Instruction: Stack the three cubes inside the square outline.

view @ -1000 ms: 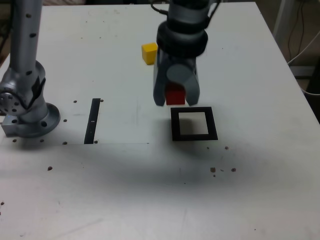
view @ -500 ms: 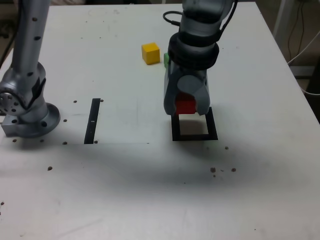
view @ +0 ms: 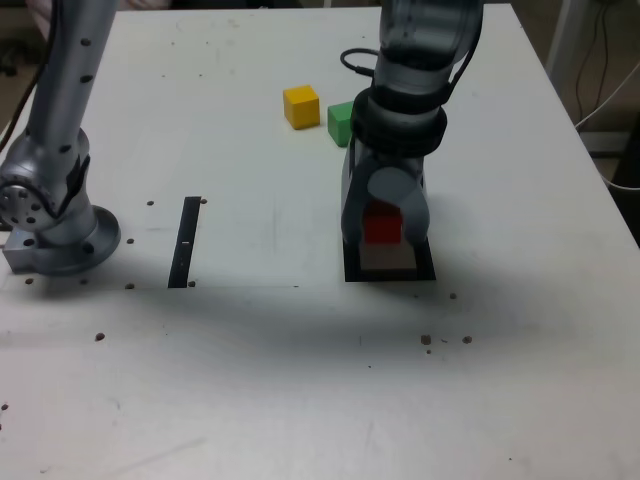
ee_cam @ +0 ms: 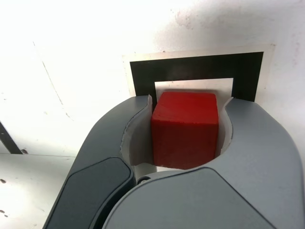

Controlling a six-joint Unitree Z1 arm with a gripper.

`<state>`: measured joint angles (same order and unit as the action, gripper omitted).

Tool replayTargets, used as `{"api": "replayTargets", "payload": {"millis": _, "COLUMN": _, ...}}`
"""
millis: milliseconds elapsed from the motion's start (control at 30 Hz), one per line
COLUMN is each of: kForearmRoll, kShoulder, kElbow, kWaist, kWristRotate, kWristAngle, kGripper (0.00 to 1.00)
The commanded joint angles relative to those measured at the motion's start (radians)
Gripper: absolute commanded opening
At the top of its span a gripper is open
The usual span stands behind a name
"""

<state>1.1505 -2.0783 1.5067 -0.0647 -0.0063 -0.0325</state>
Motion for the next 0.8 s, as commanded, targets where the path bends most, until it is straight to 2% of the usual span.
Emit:
{"api": "replayTargets", "payload": {"millis": 0, "kForearmRoll": -0.021, "kShoulder": -0.005, "kElbow": -0.008, "kWaist": -0.007, "kWristRotate": -0.01, "kWristAngle": 0.0, "kGripper": 0.31}}
{"api": "replayTargets", "payload": {"millis": 333, "kForearmRoll": -0.037, "kShoulder": -0.016, "kElbow": -0.011, "kWaist": -0.009, "kWristRotate": -0.017, "kWristAngle": -0.003, "kGripper": 0.38}}
{"api": "replayTargets", "payload": {"millis": 433, "kForearmRoll": -0.03, "kShoulder": -0.013, "kElbow": -0.017, "kWaist": -0.009, "kWristRotate": -0.027, "kWristAngle": -0.016, "kGripper": 0.52}}
{"api": "replayTargets", "payload": {"millis": 600, "kForearmRoll": -0.021, "kShoulder": -0.012, "kElbow": -0.026, "kWaist": -0.009, "kWristRotate": -0.037, "kWristAngle": -0.042, "kGripper": 0.84}}
{"api": "replayTargets", "payload": {"millis": 667, "kForearmRoll": -0.012, "kShoulder": -0.012, "kElbow": -0.023, "kWaist": -0.01, "kWristRotate": -0.037, "kWristAngle": -0.045, "kGripper": 0.92}}
{"api": "replayTargets", "payload": {"millis": 767, "kForearmRoll": 0.0, "kShoulder": -0.01, "kElbow": -0.018, "kWaist": -0.01, "kWristRotate": -0.037, "kWristAngle": -0.047, "kGripper": 0.97}}
